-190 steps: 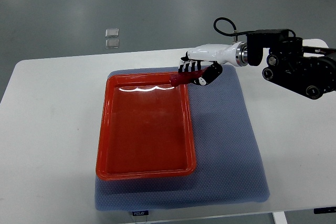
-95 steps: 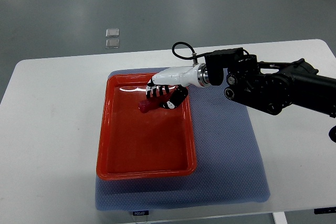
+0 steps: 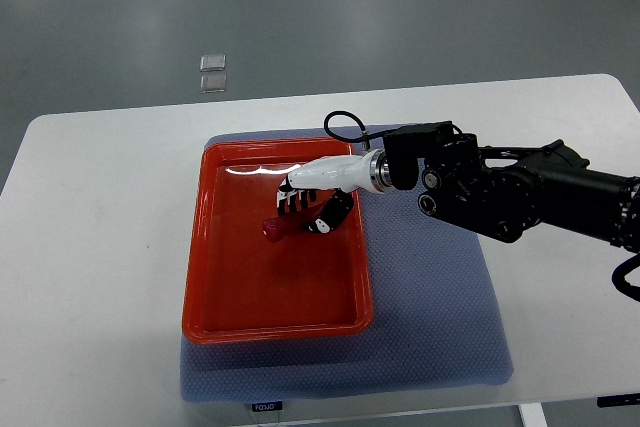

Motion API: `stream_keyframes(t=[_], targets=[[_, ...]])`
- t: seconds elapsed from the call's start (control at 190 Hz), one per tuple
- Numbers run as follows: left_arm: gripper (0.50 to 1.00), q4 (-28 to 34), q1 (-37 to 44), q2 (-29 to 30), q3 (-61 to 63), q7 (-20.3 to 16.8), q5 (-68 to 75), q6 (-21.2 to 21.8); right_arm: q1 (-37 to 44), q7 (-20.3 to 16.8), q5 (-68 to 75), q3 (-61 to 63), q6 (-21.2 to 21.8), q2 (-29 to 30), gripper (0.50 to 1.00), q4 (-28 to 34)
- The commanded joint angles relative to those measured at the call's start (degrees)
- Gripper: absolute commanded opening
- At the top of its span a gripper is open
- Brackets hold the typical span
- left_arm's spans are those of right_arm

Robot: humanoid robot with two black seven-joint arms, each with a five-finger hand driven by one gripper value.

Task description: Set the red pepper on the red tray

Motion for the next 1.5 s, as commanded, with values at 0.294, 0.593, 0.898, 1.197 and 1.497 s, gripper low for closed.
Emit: stream_keyframes(t=[0.294, 0.593, 0.898, 1.197, 1.497], targets=[[1.0, 0.0, 0.0, 0.0, 0.0, 0.0, 0.0, 0.0, 0.3, 0.0, 3.2, 3.6, -1.2, -1.4, 0.911, -0.1], [1.0, 0.0, 0.0, 0.0, 0.0, 0.0, 0.0, 0.0, 0.1, -0.2, 26.9, 9.7, -0.2, -5.0, 0.909, -4.2], [1.0, 0.0, 0.0, 0.0, 0.0, 0.0, 0.0, 0.0, 0.1, -6.5, 56.7, 9.6, -0.1, -9.1, 0.909, -5.5], [1.0, 0.0, 0.0, 0.0, 0.0, -0.1, 0.0, 0.0, -3.6, -6.8, 77.7, 9.8, 0.0, -8.7, 0.909, -7.7], [1.0, 0.0, 0.0, 0.0, 0.0, 0.0, 0.0, 0.0, -6.7, -6.8, 87.6, 9.9, 2.6, -7.2, 0.911, -10.7]])
